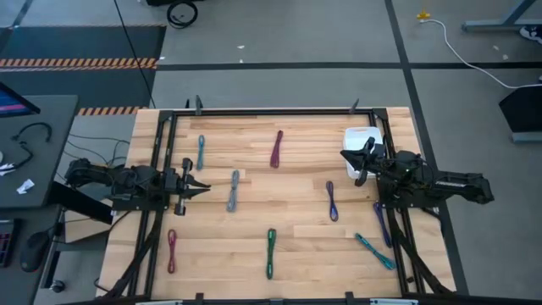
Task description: Pick and place USB-C Cables
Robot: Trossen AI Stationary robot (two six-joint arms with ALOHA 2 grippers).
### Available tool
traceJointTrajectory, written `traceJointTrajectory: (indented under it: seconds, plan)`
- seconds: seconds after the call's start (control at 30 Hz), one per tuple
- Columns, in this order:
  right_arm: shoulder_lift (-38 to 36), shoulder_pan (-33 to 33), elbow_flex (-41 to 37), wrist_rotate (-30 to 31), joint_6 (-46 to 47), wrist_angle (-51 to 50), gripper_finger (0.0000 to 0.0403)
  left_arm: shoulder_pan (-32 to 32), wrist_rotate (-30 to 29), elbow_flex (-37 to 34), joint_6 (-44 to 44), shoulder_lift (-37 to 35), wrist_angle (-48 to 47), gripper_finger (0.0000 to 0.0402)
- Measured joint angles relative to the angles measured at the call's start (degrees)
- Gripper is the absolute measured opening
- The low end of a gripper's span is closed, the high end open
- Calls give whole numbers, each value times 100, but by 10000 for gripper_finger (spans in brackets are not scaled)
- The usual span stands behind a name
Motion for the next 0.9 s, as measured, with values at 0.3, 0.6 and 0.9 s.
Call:
traceJointTrajectory:
  seconds: [0.3, 0.6, 0.9]
  plan:
    - [0, -7, -1, 34, -8, 740, 11, 2, 1, -1, 0, 0, 3, 38]
    - [996, 367, 330, -1420, 1028, 2284, 8, 2, 1, 1, -2, 2, 219, 31]
    - [4129, 1550, 2877, -165, 681, -1546, 7, 2, 0, 0, -4, 0, 393, 36]
